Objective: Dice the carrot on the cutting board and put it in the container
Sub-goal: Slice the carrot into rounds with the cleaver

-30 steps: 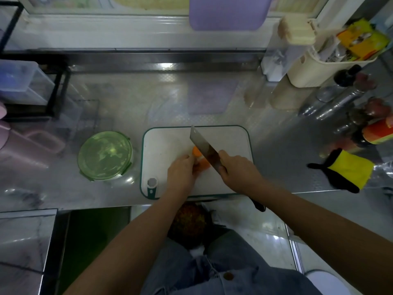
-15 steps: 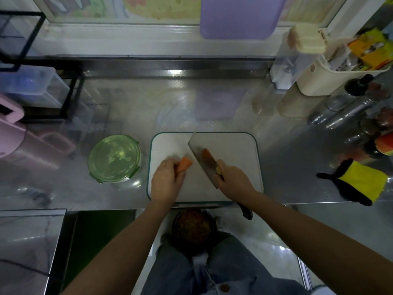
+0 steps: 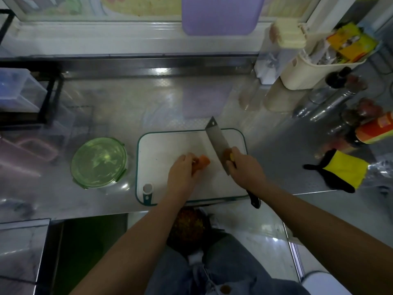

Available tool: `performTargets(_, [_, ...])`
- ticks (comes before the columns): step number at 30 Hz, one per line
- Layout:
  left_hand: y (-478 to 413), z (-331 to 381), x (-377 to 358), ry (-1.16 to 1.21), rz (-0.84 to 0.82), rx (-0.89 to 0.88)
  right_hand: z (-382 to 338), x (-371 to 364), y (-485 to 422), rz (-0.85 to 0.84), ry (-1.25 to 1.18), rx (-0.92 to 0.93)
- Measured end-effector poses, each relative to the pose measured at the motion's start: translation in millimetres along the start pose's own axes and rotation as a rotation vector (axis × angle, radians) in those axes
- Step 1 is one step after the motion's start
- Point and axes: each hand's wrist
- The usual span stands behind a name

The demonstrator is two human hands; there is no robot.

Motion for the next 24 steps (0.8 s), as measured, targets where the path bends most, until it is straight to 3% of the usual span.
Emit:
performTargets(6, [-5.2, 12.0, -5.1, -0.125, -0.028, 0.120, -22.6, 12.5, 8.9, -0.082, 0.078, 0.114])
performTargets(24, [-9.1, 21.2, 0.8, -0.152, -0.035, 0.191, -36.2, 22.1, 20.9, -0.136, 0.224, 0.136])
Point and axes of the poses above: each hand's wrist, its own y-axis away from the middle knuckle, its own x-axis out of the back of the hand, z = x × y, and after that the axes turned 3 degrees about -x, right-handed
